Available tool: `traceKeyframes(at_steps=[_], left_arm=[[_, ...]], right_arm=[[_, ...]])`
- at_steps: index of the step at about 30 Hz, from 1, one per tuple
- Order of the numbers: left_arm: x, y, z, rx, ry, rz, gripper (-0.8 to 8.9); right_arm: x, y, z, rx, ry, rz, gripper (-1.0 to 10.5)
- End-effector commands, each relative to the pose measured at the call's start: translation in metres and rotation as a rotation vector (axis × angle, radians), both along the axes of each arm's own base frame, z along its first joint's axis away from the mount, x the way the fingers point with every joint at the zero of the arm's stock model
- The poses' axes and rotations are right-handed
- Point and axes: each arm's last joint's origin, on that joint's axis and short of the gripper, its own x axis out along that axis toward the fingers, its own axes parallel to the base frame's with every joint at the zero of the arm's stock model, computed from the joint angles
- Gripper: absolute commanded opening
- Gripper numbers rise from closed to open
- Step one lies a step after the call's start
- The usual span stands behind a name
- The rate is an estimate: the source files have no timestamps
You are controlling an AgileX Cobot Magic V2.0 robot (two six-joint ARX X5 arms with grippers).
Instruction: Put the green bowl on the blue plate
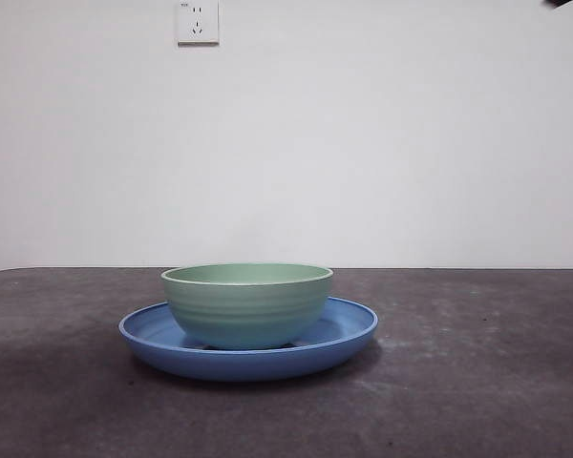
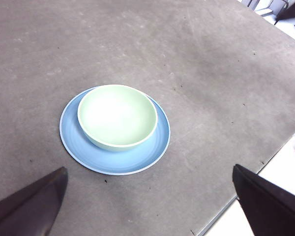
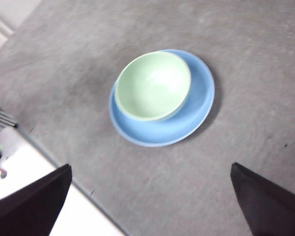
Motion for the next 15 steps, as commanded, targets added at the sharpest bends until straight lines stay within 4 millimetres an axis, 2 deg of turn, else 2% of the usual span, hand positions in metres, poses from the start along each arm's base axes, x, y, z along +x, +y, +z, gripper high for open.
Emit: traceKeyframes(at_steps=[1,5,10,15], left_arm=[[0.000,0.000,0.002,-0.008,-0.006,-0.005,5.35],[0.000,0.000,0.003,-0.010,-0.008,-0.005,5.35],[0.000,0.000,0.003,-0.010,-0.008,-0.004,5.30],[0.000,0.000,0.003,-0.010,-0.009,-0.005,5.29]], right_arm=[[-0.029,-0.012,-0.006,0.033,-0.073,0.027,5.2],[-0.071,-0.035,-0.019,0.098,-0.187,0.028,5.2],[-0.088,-0.044,-0.027,0.118,-0.208,0.022,5.2],[-0.092,-0.047,-0.030,0.105,-0.185,0.023,5.2]])
